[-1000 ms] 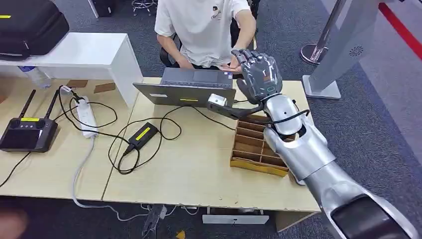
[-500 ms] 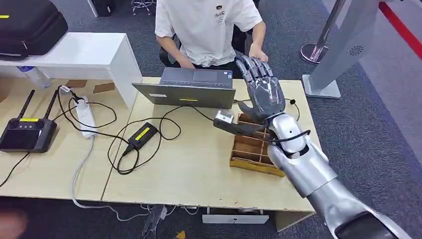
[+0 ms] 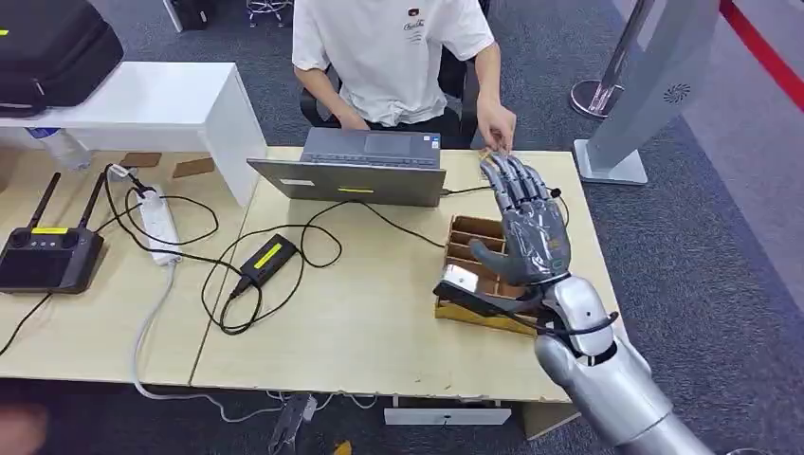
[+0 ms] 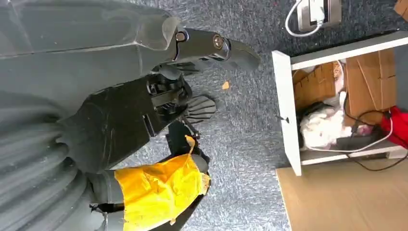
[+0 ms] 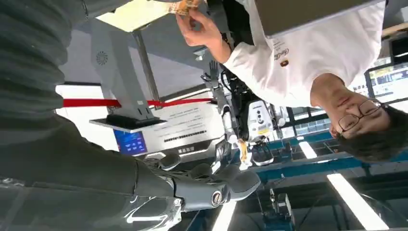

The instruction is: Pass the card to the sensor for recognition and then transmit it.

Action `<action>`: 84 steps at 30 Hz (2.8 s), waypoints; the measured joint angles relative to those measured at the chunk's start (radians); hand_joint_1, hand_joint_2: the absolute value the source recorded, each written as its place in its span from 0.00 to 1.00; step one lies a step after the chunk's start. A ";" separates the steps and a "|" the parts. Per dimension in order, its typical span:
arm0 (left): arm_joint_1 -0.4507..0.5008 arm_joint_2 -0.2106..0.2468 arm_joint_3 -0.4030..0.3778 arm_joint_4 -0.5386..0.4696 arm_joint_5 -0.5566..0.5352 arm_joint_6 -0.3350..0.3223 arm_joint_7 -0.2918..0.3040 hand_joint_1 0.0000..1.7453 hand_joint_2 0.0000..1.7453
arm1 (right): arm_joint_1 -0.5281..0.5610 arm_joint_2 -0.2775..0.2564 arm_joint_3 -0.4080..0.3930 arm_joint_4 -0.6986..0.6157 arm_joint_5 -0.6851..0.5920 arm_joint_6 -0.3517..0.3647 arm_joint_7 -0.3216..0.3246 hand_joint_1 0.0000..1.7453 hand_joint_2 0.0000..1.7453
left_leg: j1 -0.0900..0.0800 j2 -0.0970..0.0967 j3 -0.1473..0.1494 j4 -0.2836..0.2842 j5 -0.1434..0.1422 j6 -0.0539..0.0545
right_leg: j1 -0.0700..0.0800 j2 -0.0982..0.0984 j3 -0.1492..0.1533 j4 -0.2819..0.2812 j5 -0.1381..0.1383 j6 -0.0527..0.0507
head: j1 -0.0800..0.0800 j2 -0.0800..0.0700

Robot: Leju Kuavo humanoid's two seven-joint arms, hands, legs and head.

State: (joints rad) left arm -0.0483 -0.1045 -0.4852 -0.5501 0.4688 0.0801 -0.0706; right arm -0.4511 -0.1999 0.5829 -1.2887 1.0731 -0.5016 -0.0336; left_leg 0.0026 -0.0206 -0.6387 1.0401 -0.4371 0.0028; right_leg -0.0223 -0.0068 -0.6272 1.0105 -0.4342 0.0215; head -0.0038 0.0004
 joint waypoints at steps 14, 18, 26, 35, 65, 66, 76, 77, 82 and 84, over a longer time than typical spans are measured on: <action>0.022 0.006 0.003 -0.013 0.005 0.039 -0.015 0.00 1.00 | 0.174 -0.054 -0.030 -0.150 -0.014 -0.019 -0.033 0.00 1.00 | 0.000 0.004 0.001 0.000 -0.003 0.000 | 0.000 0.003 -0.001 0.000 -0.003 -0.002 | 0.000 0.000; 0.036 0.013 0.003 -0.030 -0.003 0.047 -0.025 0.00 1.00 | 0.261 -0.066 -0.048 -0.185 -0.028 -0.035 -0.048 0.00 1.00 | 0.000 0.004 0.001 0.000 -0.006 0.001 | 0.000 0.003 0.000 0.000 -0.004 -0.001 | 0.000 0.000; 0.038 0.007 0.003 -0.067 -0.066 0.189 -0.089 0.00 1.00 | 0.360 -0.066 -0.085 -0.172 -0.047 -0.041 -0.067 0.00 1.00 | 0.000 0.005 0.001 0.000 -0.007 0.000 | 0.000 0.004 0.000 0.000 -0.005 -0.001 | 0.000 0.000; 0.022 -0.023 0.003 -0.105 -0.089 0.284 -0.066 0.00 1.00 | 0.406 -0.013 -0.120 -0.069 -0.043 -0.045 -0.084 0.00 1.00 | 0.000 0.006 0.002 0.000 -0.007 0.000 | 0.000 0.006 0.000 0.000 -0.005 -0.001 | 0.000 0.000; -0.011 -0.051 0.015 -0.098 -0.019 0.170 -0.001 0.00 1.00 | 0.326 0.140 -0.142 0.261 -0.073 -0.084 -0.126 0.00 1.00 | 0.000 0.007 0.002 0.000 -0.007 -0.001 | 0.001 0.006 0.000 0.000 -0.005 -0.001 | 0.000 0.000; -0.012 -0.053 0.016 -0.097 -0.018 0.169 0.000 0.00 1.00 | 0.322 0.145 -0.141 0.268 -0.076 -0.086 -0.126 0.00 1.00 | 0.000 0.007 0.002 0.000 -0.007 -0.001 | 0.000 0.006 0.000 0.000 -0.005 -0.001 | 0.000 0.000; -0.015 -0.061 0.016 -0.089 -0.015 0.168 0.005 0.00 1.00 | 0.301 0.167 -0.133 0.304 -0.087 -0.090 -0.127 0.00 1.00 | 0.000 0.007 0.002 0.000 -0.007 -0.001 | 0.000 0.006 0.000 0.000 -0.005 -0.001 | 0.000 0.000; -0.015 -0.062 0.016 -0.088 -0.014 0.168 0.007 0.00 1.00 | 0.299 0.168 -0.132 0.306 -0.089 -0.092 -0.127 0.00 1.00 | 0.000 0.007 0.002 0.000 -0.007 -0.001 | 0.000 0.006 0.000 0.000 -0.005 -0.001 | 0.000 0.000; -0.020 -0.064 0.016 -0.085 -0.009 0.168 0.010 0.00 1.00 | 0.292 0.176 -0.129 0.318 -0.093 -0.092 -0.127 0.00 1.00 | 0.000 0.007 0.002 0.000 -0.007 -0.001 | 0.001 0.006 0.000 0.000 -0.005 -0.001 | 0.000 0.000; -0.023 -0.064 0.016 -0.085 -0.009 0.169 0.010 0.00 1.00 | 0.290 0.179 -0.125 0.323 -0.094 -0.092 -0.127 0.00 1.00 | 0.000 0.007 0.002 0.000 -0.007 -0.001 | 0.001 0.006 0.000 0.000 -0.005 -0.001 | 0.000 0.000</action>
State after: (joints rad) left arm -0.0711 -0.1690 -0.4688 -0.6352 0.4601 0.2487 -0.0607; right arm -0.1610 -0.0214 0.4574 -0.9659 0.9792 -0.5936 -0.1610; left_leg 0.0025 -0.0139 -0.6370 1.0396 -0.4446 0.0022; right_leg -0.0218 -0.0008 -0.6272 1.0109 -0.4396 0.0200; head -0.0042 0.0004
